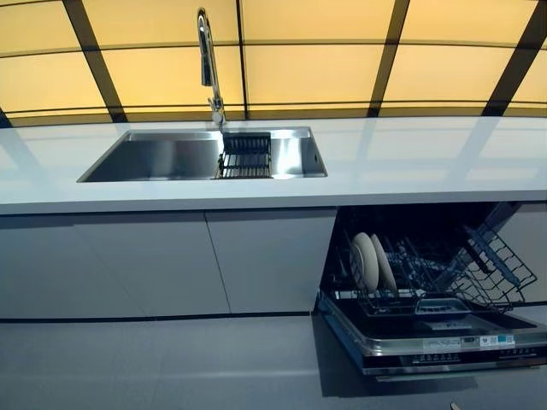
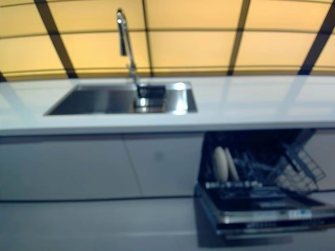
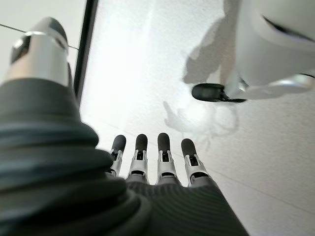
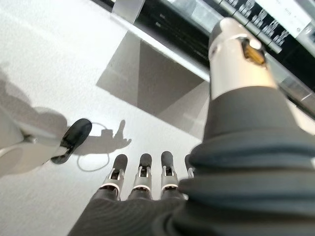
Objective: Take plates into dishwasher
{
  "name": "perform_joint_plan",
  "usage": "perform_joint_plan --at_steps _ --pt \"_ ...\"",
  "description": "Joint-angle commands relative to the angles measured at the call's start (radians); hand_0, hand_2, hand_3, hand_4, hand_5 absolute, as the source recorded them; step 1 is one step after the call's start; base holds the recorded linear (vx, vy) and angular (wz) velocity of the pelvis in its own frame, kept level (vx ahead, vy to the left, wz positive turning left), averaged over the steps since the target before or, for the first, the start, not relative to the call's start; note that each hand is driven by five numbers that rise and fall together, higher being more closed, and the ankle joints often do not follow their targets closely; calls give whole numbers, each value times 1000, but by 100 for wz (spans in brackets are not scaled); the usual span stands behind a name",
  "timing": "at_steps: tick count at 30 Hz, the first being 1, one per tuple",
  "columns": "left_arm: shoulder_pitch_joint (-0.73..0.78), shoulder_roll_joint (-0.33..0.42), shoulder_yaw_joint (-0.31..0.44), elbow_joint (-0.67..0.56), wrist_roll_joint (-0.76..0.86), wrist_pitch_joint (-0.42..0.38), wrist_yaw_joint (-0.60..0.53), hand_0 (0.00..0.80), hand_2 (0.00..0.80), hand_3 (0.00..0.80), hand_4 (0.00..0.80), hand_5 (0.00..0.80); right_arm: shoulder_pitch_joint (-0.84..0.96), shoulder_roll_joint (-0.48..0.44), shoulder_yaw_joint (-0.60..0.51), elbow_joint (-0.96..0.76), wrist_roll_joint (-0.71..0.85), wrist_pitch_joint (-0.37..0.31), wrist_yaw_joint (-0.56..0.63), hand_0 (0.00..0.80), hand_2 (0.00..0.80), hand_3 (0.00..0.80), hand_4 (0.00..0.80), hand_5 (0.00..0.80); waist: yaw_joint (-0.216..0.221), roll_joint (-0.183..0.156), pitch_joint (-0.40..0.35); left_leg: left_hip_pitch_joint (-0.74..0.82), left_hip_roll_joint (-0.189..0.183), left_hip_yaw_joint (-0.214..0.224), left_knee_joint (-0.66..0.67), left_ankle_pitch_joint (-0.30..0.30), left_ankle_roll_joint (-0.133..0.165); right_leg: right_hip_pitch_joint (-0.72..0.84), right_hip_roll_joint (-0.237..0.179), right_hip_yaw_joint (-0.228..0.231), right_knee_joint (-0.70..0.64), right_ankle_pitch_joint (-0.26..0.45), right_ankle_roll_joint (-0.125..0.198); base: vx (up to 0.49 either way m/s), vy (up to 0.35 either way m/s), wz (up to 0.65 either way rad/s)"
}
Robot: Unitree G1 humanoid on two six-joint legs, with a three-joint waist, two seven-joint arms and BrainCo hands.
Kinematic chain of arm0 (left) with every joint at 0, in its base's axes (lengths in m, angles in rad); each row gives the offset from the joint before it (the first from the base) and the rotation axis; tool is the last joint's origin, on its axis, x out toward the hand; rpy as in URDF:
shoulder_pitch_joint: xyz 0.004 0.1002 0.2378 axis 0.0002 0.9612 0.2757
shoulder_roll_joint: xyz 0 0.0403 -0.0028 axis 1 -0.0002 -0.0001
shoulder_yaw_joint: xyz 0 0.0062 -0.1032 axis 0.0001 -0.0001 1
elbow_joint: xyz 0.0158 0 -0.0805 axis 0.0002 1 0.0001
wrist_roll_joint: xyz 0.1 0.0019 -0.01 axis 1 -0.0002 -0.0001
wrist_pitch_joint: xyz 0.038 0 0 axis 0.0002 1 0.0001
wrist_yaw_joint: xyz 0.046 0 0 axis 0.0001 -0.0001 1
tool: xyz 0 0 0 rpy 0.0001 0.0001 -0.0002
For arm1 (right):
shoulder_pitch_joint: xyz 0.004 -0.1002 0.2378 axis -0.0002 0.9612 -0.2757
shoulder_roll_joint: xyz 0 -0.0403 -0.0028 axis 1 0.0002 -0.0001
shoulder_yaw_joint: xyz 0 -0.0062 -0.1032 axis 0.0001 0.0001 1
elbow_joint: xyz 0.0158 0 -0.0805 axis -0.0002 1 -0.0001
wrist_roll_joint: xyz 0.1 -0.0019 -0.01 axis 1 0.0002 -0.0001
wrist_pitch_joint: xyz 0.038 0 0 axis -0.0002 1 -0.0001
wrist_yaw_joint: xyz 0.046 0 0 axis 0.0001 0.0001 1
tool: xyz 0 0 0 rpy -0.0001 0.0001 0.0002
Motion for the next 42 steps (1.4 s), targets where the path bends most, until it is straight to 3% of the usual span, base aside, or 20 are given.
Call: perform_joint_plan --at_steps 1,7,16,19,25,37,42 --pt "-47 24 17 7 -23 -19 6 0 0 0 0 0 -77 1 -9 16 49 -53 -20 0 0 0 0 0 17 -14 46 -53 -57 -37 113 -65 90 -61 -15 13 82 14 -4 -115 20 -7" --pt "-37 25 30 10 -35 -33 8 0 0 0 0 0 -105 -3 2 7 80 -54 -15 0 0 0 0 0 19 -3 78 -99 -84 -47 208 -104 107 -82 -21 32 122 -5 -20 -123 16 -10" --pt "-56 27 12 -16 -67 -41 20 0 0 0 0 0 -183 -29 5 -8 186 -49 -20 0 0 0 0 0 6 17 154 -214 -66 -26 442 -182 124 -184 -52 43 300 -53 -51 -107 15 -7" --pt "-62 21 1 -26 -82 -48 20 0 0 0 0 0 -202 -26 -5 -25 285 -58 37 0 0 0 0 0 -2 31 176 -247 -61 -27 505 -205 128 -226 -65 56 374 -76 -62 -61 48 -4" --pt "-48 -6 -11 -33 -111 -54 11 0 0 0 0 0 -199 -7 -40 -95 476 -76 104 0 0 0 0 0 -16 51 195 -288 -49 -22 595 -239 130 -284 -79 64 494 -126 -81 -1 47 -1" --pt "-8 -30 -25 -41 -148 -78 -21 0 0 0 0 0 -221 -39 -96 -181 700 -144 105 0 0 0 0 0 -22 85 207 -357 -39 -27 730 -294 131 -378 -115 73 692 -216 -105 9 33 7" --pt "13 -42 -43 -48 -163 -80 -33 0 0 0 0 0 -228 -46 -111 -222 721 -172 118 0 0 0 0 0 -26 102 205 -363 -43 -23 756 -305 128 -394 -127 84 732 -233 -107 71 67 2"
